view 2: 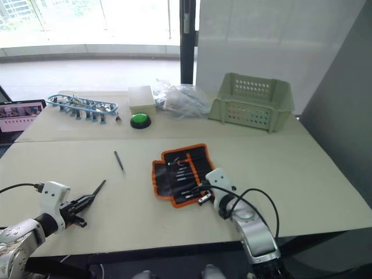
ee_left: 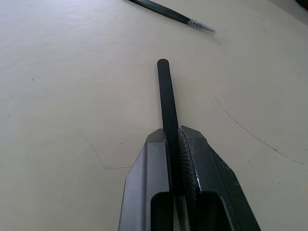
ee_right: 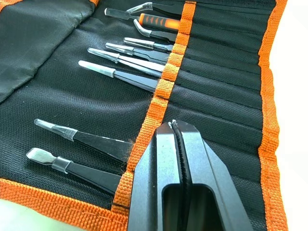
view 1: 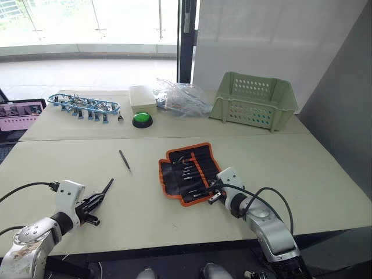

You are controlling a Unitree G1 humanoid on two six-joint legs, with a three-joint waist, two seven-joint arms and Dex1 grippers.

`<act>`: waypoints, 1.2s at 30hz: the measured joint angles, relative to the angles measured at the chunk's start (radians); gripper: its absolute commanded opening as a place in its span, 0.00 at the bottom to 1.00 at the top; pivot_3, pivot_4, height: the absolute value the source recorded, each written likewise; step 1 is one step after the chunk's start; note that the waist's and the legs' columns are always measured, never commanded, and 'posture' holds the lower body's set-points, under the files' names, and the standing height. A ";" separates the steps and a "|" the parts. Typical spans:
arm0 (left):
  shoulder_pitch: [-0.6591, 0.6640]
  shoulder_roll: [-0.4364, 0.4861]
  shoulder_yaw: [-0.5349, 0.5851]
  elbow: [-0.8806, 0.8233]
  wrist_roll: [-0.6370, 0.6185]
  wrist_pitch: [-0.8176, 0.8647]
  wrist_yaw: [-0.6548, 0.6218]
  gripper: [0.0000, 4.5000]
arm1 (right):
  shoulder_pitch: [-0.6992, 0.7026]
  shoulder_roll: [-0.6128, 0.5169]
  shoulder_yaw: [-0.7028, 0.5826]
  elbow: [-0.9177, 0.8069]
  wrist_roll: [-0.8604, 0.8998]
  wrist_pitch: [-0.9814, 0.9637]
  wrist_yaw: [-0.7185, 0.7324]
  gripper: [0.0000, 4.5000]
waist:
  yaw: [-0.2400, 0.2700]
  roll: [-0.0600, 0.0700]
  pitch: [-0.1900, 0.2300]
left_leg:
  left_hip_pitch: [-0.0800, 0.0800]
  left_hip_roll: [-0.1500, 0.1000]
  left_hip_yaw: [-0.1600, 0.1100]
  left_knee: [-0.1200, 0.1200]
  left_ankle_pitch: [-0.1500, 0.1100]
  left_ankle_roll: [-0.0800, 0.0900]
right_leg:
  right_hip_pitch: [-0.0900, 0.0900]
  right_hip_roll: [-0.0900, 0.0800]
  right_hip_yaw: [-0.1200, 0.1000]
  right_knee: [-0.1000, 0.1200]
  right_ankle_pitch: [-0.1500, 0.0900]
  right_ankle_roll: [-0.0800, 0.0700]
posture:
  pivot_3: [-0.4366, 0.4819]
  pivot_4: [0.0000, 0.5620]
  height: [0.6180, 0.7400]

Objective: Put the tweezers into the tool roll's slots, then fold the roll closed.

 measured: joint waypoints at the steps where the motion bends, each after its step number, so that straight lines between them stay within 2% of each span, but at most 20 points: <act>1: -0.001 0.004 0.000 0.000 -0.002 0.004 -0.003 0.00 | 0.000 0.000 0.000 0.000 0.000 0.000 0.000 0.00 | 0.000 0.000 0.000 | 0.000 0.000 0.000 0.000 0.000 0.000 | 0.000 0.000 0.000 0.000 0.000 0.000 | 0.48 0.27 0.87; 10: -0.111 0.094 -0.018 -0.077 -0.080 0.102 -0.067 0.00 | -0.002 0.004 0.000 0.000 0.000 -0.001 0.000 0.00 | 0.001 -0.004 0.002 | -0.001 0.000 0.000 -0.002 0.000 0.000 | -0.001 0.000 -0.001 -0.001 0.000 0.000 | 0.48 0.27 0.87; 16: -0.288 0.166 -0.132 -0.148 -0.142 0.192 -0.133 0.00 | 0.000 0.015 0.001 -0.003 -0.001 -0.001 -0.006 0.00 | -0.003 -0.005 0.002 | -0.001 0.000 0.000 -0.004 0.000 0.000 | -0.001 0.001 0.000 -0.001 0.000 0.000 | 0.48 0.27 0.87; 19: -0.395 0.169 -0.231 -0.137 -0.145 0.233 -0.164 0.00 | 0.005 0.015 0.001 -0.006 -0.001 -0.001 -0.010 0.00 | -0.001 -0.006 0.002 | -0.001 -0.001 -0.001 -0.005 0.000 0.000 | -0.001 0.002 0.000 -0.001 0.002 0.006 | 0.48 0.27 0.87; 24: -0.670 0.152 -0.502 -0.062 -0.072 0.286 -0.221 0.00 | 0.011 0.013 0.001 -0.020 -0.002 -0.001 -0.017 0.00 | 0.001 -0.007 0.002 | -0.002 -0.002 -0.002 -0.004 0.000 0.000 | 0.000 0.003 0.001 -0.001 0.002 0.009 | 0.48 0.27 0.87; 31: -0.835 0.106 -0.788 -0.006 0.053 0.331 -0.298 0.00 | 0.020 0.011 0.001 -0.033 -0.001 -0.001 -0.018 0.00 | 0.001 -0.006 0.003 | -0.003 -0.003 -0.002 -0.008 0.000 0.000 | -0.002 0.003 0.001 -0.001 0.000 0.009 | 0.48 0.27 0.87; 36: -0.913 0.067 -0.889 0.084 0.146 0.294 -0.340 0.00 | 0.024 0.011 0.000 -0.042 -0.002 0.000 -0.025 0.00 | 0.004 -0.006 0.003 | -0.003 -0.003 -0.003 -0.007 0.000 0.000 | -0.001 0.003 0.001 -0.001 -0.001 0.009 | 0.48 0.27 0.87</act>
